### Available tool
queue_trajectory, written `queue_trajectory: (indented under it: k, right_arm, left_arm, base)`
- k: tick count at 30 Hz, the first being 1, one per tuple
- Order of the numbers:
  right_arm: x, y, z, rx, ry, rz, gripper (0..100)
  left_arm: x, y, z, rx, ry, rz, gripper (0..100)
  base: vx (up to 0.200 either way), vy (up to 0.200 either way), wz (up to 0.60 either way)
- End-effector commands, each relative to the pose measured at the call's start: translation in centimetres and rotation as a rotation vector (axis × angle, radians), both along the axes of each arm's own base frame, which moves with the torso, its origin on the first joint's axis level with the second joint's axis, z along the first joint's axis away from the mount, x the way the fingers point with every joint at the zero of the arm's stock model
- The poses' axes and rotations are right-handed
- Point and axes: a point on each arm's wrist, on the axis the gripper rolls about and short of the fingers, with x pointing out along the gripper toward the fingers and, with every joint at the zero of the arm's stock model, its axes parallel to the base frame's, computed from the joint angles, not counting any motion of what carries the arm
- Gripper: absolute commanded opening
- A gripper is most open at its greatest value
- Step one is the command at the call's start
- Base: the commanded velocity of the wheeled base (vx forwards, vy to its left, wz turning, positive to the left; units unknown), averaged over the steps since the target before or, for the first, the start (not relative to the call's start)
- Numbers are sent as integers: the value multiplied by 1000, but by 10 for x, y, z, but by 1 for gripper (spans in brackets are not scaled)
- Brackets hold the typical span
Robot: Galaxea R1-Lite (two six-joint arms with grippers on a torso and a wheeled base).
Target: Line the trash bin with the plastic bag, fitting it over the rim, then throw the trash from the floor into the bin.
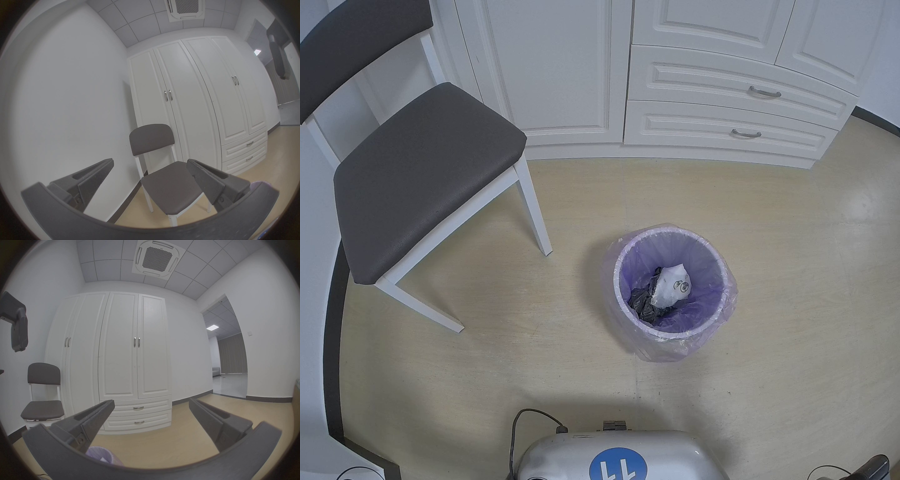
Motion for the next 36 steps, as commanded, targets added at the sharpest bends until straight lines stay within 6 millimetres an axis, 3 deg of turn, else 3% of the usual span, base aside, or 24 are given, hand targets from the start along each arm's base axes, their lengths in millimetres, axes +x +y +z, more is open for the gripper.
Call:
queue_trajectory:
  k: [1, 12, 18, 36]
  right_arm:
    - [-2, 0, -4, 7, -16, 6, 100]
    - [7, 0, -18, 14, 38, 19, 100]
    - [10, 0, -24, 11, 60, 18, 100]
    - [16, 1, -34, -68, 125, 14, 100]
  left_arm:
    - [-8, 0, -9, -5, -20, 17, 100]
    - [-17, -2, -30, -68, -10, -10, 100]
    - [-12, -5, -54, -36, 88, -51, 100]
    - [4, -7, -84, -35, 289, -183, 100]
  base:
    - [0, 0, 0]
    - [0, 0, 0]
    - [0, 0, 0]
    - [0, 0, 0]
